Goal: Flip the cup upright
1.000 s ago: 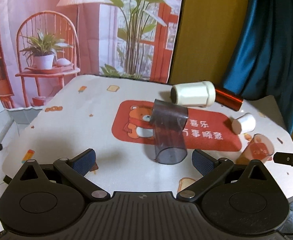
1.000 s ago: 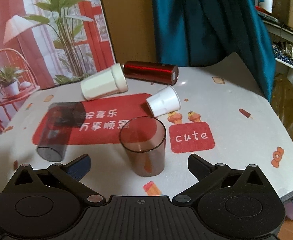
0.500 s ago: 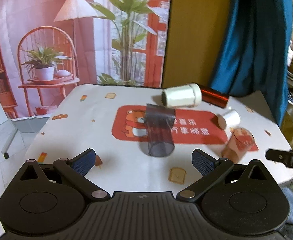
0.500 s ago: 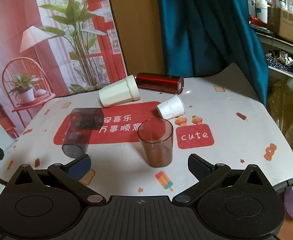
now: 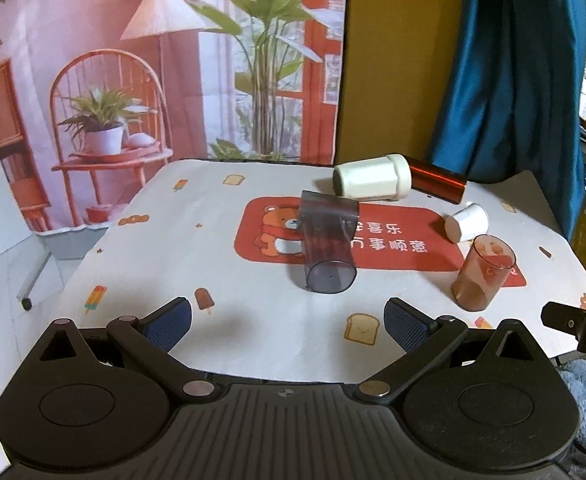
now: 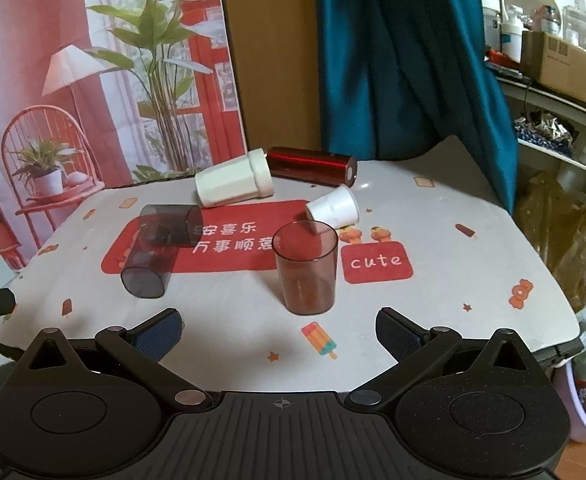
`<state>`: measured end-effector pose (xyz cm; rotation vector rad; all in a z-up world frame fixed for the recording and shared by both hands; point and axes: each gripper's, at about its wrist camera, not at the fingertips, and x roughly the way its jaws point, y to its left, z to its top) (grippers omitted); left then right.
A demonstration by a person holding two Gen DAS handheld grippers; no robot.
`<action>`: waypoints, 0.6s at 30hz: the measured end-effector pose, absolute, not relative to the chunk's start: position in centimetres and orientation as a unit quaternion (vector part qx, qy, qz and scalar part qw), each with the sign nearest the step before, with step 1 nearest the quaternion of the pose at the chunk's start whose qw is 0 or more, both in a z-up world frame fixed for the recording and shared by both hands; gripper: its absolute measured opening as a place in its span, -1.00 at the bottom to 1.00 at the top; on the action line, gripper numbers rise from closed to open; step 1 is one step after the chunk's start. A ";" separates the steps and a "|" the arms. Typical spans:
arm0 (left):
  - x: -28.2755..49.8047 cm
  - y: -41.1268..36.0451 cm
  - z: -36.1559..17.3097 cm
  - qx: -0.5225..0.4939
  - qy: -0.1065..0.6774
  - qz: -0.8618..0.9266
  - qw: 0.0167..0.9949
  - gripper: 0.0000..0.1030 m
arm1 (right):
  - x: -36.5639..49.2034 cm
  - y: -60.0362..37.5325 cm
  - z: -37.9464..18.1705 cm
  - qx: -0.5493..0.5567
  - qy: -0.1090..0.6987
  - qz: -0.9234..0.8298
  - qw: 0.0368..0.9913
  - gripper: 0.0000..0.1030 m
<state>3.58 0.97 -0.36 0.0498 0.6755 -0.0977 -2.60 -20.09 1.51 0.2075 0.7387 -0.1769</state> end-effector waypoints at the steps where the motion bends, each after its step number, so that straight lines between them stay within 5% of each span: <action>1: 3.6 1.0 -0.4 0.025 0.332 -0.045 0.942 1.00 | -2.6 -20.1 1.5 0.101 0.358 -0.087 0.924 1.00; 18: 3.7 1.0 -0.8 0.038 0.344 -0.040 0.938 1.00 | -2.2 -20.0 0.9 0.101 0.363 -0.087 0.922 1.00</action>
